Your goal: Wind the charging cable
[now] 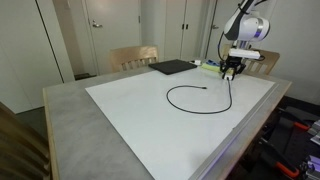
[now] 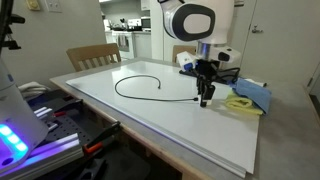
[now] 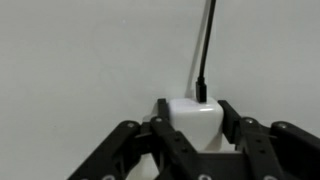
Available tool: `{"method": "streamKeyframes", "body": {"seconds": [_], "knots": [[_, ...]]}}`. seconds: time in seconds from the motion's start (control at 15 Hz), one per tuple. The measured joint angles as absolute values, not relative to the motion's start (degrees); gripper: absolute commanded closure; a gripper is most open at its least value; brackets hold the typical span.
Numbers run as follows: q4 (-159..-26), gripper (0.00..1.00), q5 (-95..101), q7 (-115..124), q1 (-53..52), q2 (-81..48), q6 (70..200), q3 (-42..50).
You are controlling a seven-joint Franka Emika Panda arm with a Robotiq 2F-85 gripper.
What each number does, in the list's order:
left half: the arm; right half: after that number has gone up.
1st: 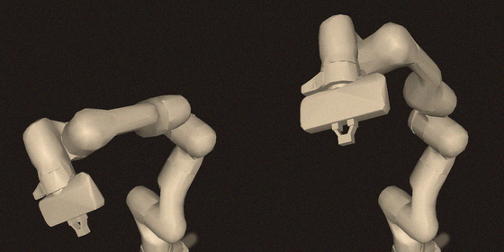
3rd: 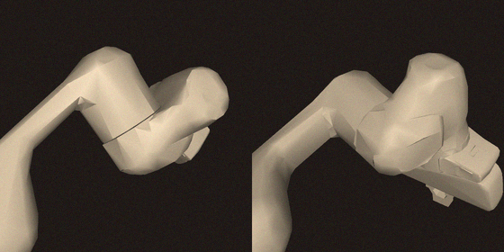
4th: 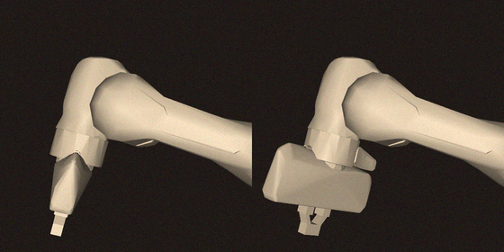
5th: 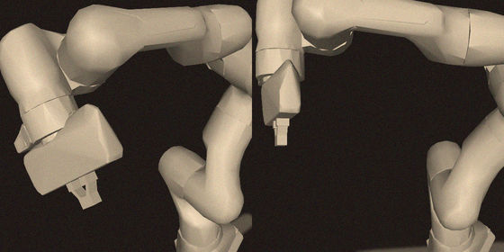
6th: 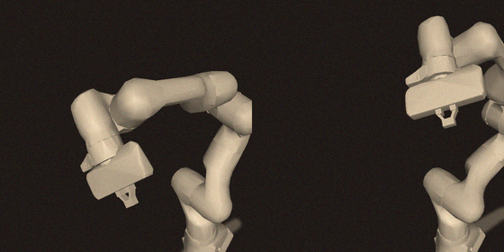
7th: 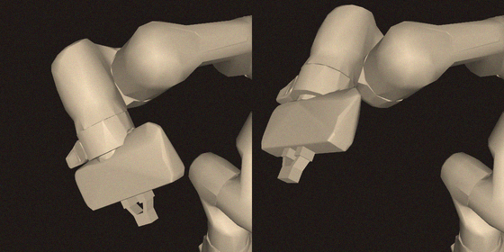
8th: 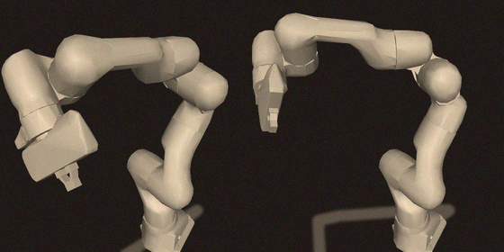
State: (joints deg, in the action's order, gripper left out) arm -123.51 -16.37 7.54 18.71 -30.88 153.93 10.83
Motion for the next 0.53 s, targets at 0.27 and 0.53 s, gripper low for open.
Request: {"method": "streamKeyframes", "body": {"seconds": [0.27, 0.53], "knots": [[-122.5, 0.73, -12.7, 7.4, 14.9, -30.9, 154.0, 10.0], [-121.1, 0.73, -9.4, 6.7, 11.6, -30.9, 154.0, 8.8]]}}
